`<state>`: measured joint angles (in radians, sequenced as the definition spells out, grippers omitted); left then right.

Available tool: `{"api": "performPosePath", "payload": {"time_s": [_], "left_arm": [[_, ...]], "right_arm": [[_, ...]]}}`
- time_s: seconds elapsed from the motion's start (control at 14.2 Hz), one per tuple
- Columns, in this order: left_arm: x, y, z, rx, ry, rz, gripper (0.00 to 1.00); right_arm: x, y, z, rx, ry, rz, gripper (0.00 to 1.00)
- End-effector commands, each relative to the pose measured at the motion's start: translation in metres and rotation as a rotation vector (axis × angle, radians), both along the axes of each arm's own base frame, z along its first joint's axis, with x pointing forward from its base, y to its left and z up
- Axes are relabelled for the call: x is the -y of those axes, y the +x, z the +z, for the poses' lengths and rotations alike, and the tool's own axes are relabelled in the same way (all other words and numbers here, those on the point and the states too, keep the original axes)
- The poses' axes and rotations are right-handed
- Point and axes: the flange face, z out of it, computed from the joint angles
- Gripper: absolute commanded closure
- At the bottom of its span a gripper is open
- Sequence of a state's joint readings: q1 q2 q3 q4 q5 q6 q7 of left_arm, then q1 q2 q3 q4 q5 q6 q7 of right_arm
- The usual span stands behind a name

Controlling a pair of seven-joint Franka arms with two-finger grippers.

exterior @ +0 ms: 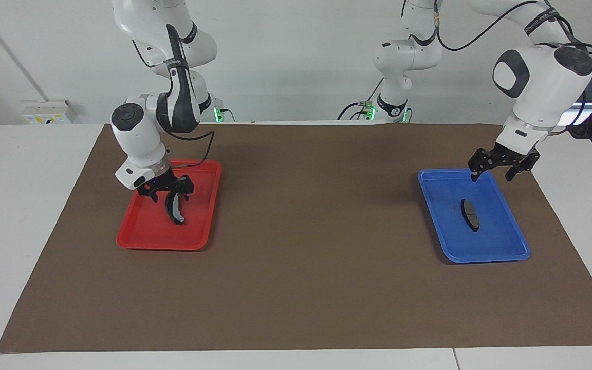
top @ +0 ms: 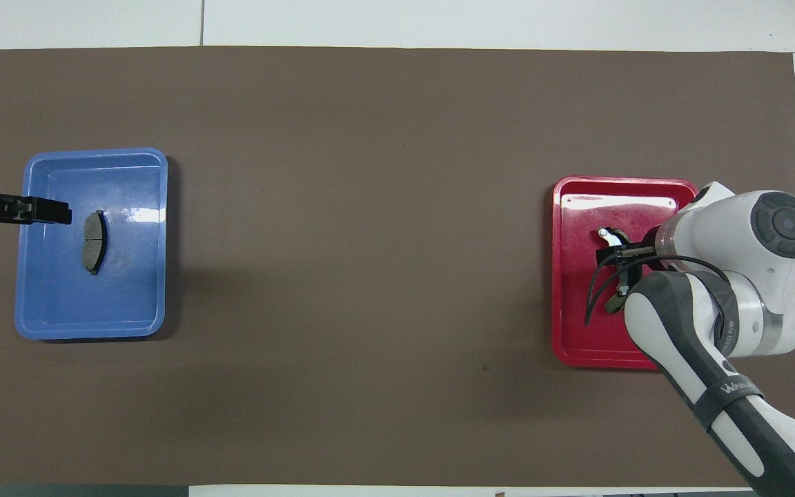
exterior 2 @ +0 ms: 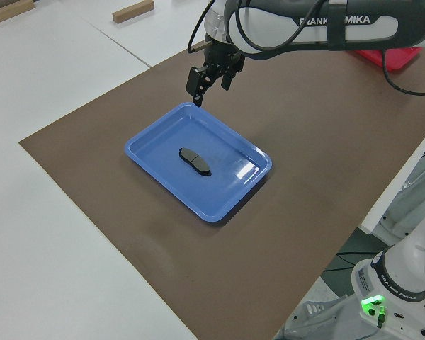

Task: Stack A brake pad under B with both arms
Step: 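Grasp the red-tray pad with the right gripper while the left gripper reaches, then grasp the blue-tray pad with the left gripper while the right gripper lifts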

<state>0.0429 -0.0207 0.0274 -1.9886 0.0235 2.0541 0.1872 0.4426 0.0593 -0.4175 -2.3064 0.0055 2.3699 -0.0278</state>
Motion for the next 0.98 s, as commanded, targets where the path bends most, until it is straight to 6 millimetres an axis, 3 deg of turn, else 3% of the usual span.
{"api": "performPosePath", "payload": {"time_s": [0.0,0.21,0.35,0.56,0.77,0.91], "left_arm": [[-0.013,0.004,-0.03,-0.001,0.011,-0.038,0.01],[-0.026,0.004,-0.073,0.002,0.014,-0.051,0.01],[-0.037,-0.003,-0.09,0.008,0.019,-0.082,0.01],[-0.037,-0.004,-0.116,-0.009,0.017,-0.095,0.01],[-0.035,-0.011,-0.137,0.019,0.02,-0.088,0.01],[-0.036,-0.004,-0.156,0.031,0.021,-0.088,0.01]], "right_arm": [[0.004,-0.002,-0.012,0.003,0.011,0.009,0.0],[0.009,-0.006,-0.025,-0.017,0.004,0.047,0.04],[0.009,-0.004,-0.032,-0.014,-0.003,0.068,0.06],[0.007,-0.004,-0.031,-0.015,-0.002,0.071,0.13],[0.008,-0.005,-0.032,-0.02,-0.002,0.086,0.35],[0.009,-0.005,-0.031,-0.029,-0.001,0.096,0.64]]}}
